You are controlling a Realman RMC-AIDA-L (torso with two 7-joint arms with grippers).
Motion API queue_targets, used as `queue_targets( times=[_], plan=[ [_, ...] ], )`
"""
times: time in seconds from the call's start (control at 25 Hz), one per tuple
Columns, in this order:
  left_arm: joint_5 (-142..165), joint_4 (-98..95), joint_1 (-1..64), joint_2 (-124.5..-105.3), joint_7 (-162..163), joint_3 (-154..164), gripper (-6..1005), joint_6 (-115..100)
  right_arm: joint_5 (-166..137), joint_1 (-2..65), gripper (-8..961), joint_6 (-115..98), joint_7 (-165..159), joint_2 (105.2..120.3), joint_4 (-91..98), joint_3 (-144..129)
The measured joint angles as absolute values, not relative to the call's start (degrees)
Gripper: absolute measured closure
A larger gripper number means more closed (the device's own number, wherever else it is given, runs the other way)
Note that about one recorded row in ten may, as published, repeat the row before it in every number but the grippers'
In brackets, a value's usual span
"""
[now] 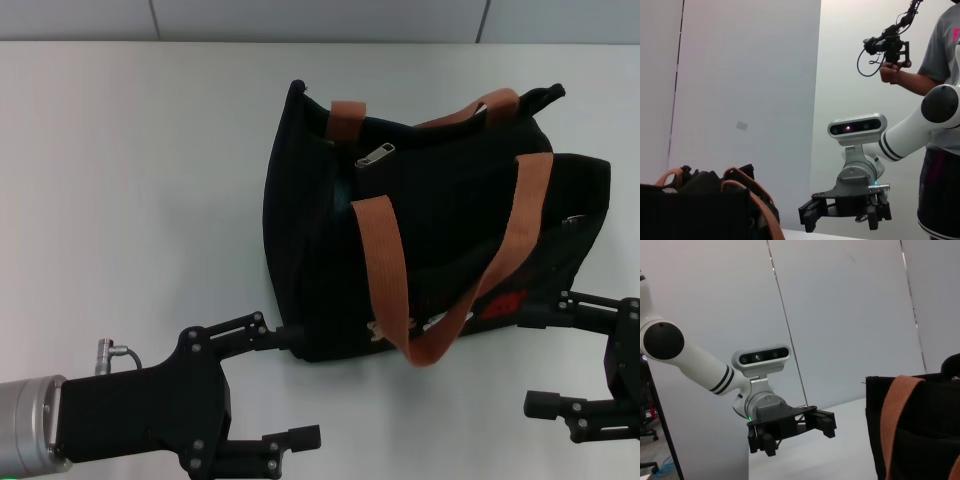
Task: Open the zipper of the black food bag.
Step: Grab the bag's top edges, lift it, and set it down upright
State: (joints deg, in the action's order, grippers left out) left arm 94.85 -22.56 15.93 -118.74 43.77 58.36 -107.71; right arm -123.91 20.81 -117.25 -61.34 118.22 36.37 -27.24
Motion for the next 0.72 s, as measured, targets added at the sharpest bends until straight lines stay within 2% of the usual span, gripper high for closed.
queue_targets(
  times=[0.56,0.72],
  plan=[
    [94.73,-22.37,15.11,-118.56,43.76,56.12,226,-107.91,-123.46,20.83,116,-116.35,-60.87,118.95,36.19,-23.84],
    [94.53,-19.96,12.56,-118.66,42.29,44.06,242,-105.7,-123.45,20.56,117,-115.84,-59.9,118.9,34.86,-20.23]
  ],
)
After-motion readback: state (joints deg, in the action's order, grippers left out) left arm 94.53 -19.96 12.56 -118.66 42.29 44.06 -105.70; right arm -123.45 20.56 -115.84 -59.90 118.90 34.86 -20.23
